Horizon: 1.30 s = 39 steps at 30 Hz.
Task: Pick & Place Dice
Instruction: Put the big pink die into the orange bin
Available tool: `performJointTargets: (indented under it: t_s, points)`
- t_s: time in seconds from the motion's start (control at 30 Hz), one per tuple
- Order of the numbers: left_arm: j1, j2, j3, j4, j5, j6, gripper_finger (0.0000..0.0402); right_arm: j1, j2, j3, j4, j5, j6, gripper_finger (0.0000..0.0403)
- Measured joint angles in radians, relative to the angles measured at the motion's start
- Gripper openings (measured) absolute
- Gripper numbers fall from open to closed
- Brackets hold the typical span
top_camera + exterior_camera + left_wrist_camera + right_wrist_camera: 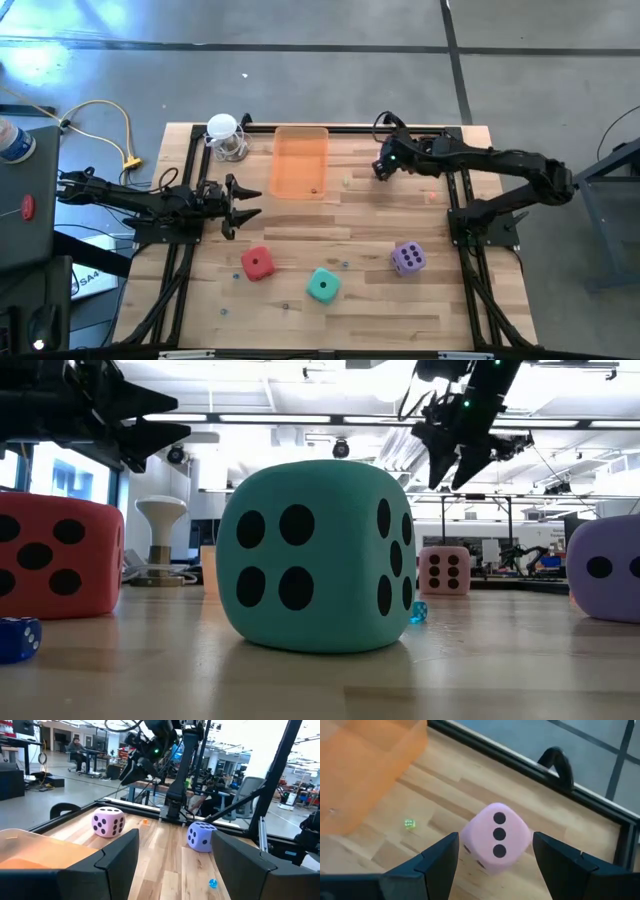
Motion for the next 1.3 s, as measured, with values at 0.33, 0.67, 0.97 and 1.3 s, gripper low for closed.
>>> performJointTargets:
  t_s: [0.33,0.67,0.97,1.3]
  points:
    - [0.000,0.000,0.000,0.000,0.000,0.000,0.0240,-0.004,0.015,0.000,0.004,-0.026,-0.109,0.0247]
    - [0.000,0.000,0.000,0.000,0.000,0.000,0.0240,-0.004,0.016,0.000,0.010,-0.135,-0.120,0.0315]
    - [0.000,0.000,0.000,0.000,0.003,0.000,0.0240,-0.003,0.016,0.000,0.002,-0.022,0.045,0.0380]
    - [0.000,0.000,0.000,0.000,0.003,0.000,0.0240,-0.026,0.016,-0.054,0.003,0.013,0.232,0.0349]
